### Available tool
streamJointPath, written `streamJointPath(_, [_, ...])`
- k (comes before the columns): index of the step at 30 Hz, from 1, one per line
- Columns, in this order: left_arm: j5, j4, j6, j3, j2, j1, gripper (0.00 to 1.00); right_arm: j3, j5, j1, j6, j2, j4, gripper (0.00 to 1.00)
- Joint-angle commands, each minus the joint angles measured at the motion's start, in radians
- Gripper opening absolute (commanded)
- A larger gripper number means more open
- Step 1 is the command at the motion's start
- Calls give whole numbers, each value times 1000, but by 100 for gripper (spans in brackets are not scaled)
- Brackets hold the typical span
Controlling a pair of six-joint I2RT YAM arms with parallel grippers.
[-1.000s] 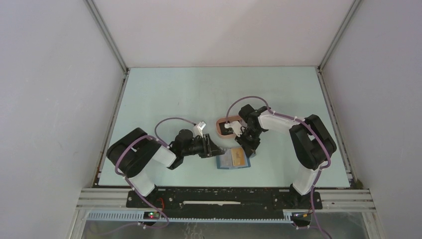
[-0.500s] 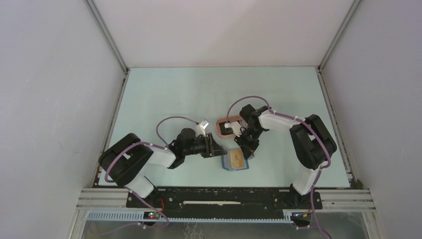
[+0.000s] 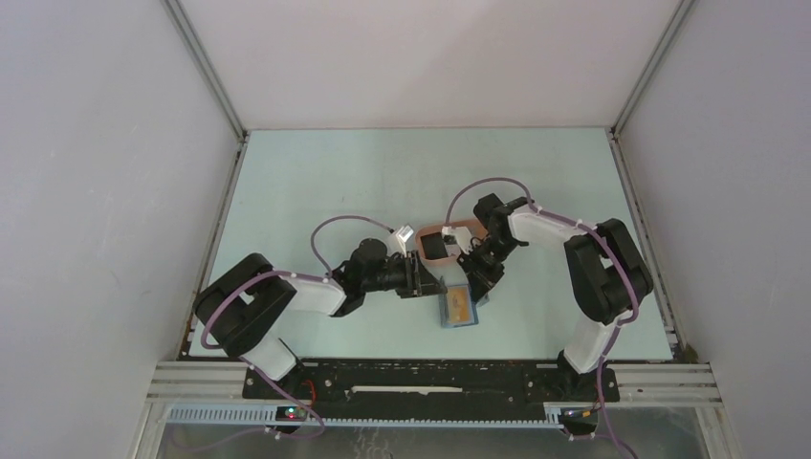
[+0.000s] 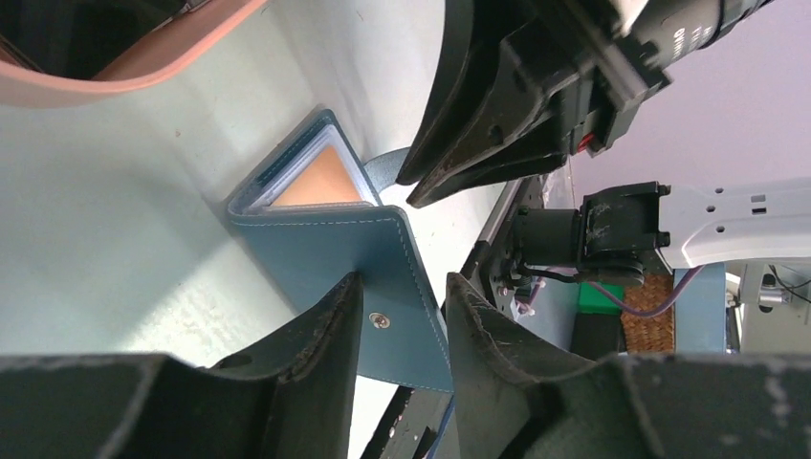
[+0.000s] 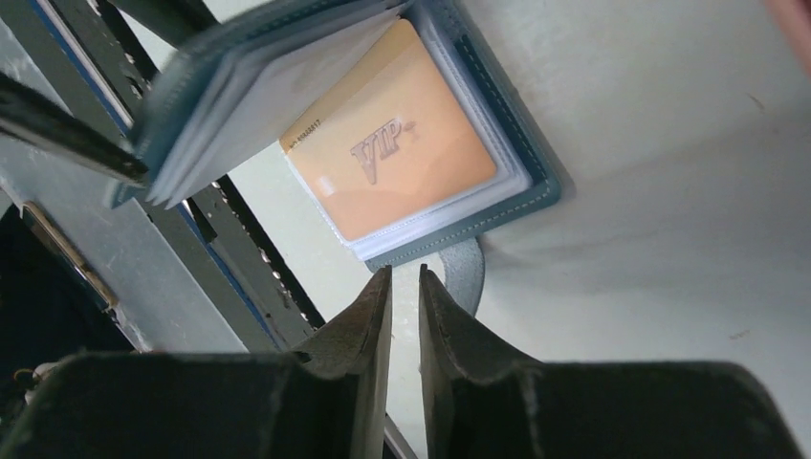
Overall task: Put the credit cards into the card holder
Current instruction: Close the card holder at the center of the board.
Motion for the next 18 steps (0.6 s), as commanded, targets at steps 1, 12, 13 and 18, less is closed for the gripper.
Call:
streamJointPath(1, [18,14,13,61,18,-15,43,44,-71,-33,-40,-80,-46,26])
streamJointPath(12, [27,14,11,120,96,-33,43,51,-139,-127,-86,-193,-82,38])
streamJointPath(13, [28,14,11,128,108,-35,43,51,-143,-139,-88,-202,-84,39])
streamJointPath(18, [27,14,10,165,168,-51,39,47,-166,-181,-103,-232,-96,39])
